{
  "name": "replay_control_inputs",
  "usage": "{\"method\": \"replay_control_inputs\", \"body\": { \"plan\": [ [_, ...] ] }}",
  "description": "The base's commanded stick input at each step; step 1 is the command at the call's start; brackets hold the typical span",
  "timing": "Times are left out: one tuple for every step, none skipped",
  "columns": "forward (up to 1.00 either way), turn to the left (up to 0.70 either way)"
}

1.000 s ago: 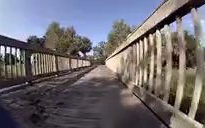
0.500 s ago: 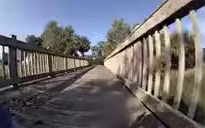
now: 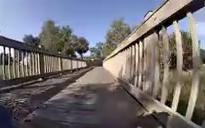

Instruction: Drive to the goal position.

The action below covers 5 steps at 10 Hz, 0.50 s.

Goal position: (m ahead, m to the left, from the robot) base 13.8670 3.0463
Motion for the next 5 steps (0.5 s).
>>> {"method": "replay_control_inputs", "body": {
  "plan": [
    [1.00, 0.27],
    [1.00, 0.27],
    [1.00, 0.07],
    [1.00, 0.00],
    [1.00, 0.00]
  ]
}}
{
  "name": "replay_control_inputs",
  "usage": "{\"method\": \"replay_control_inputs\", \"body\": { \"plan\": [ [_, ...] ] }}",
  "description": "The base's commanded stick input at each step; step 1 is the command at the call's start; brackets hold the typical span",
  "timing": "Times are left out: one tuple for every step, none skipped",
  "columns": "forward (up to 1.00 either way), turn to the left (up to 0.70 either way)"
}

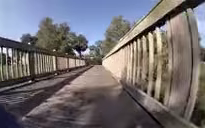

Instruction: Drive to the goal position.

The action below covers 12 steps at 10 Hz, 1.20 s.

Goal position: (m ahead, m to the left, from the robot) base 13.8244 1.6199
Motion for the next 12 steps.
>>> {"method": "replay_control_inputs", "body": {
  "plan": [
    [1.00, 0.00],
    [1.00, 0.00],
    [1.00, 0.00],
    [1.00, 0.01],
    [1.00, 0.24],
    [1.00, 0.16],
    [1.00, 0.07],
    [1.00, 0.00],
    [1.00, 0.00],
    [1.00, 0.00],
    [1.00, 0.00],
    [1.00, 0.12]
  ]
}}
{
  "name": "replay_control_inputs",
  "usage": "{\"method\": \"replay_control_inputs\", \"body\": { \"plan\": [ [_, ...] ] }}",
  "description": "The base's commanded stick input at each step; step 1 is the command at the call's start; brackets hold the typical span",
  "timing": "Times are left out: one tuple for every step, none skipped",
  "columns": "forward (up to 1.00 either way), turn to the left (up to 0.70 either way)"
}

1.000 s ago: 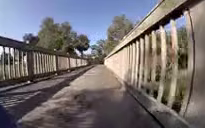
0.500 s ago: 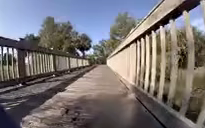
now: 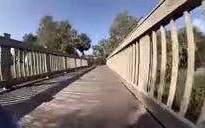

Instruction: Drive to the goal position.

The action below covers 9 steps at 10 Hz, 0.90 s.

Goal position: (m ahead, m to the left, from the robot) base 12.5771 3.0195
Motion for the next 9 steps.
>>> {"method": "replay_control_inputs", "body": {
  "plan": [
    [1.00, 0.27],
    [1.00, 0.12],
    [1.00, 0.00],
    [1.00, 0.00],
    [1.00, 0.00],
    [1.00, 0.00],
    [1.00, 0.00],
    [1.00, 0.00],
    [1.00, 0.00]
  ]
}}
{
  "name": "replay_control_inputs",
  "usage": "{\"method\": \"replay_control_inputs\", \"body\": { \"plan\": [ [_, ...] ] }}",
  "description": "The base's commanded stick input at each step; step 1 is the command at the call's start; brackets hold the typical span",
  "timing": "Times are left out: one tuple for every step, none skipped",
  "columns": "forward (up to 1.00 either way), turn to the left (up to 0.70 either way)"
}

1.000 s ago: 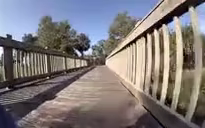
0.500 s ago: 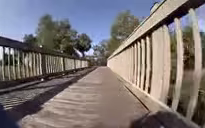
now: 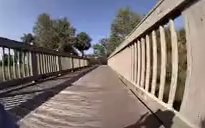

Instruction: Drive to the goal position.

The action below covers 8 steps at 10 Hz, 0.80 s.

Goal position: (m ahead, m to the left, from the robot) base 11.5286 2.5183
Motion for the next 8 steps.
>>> {"method": "replay_control_inputs", "body": {
  "plan": [
    [1.00, 0.00],
    [1.00, 0.00],
    [1.00, 0.00],
    [1.00, 0.00],
    [1.00, 0.00],
    [1.00, 0.00],
    [1.00, 0.00],
    [1.00, 0.00]
  ]
}}
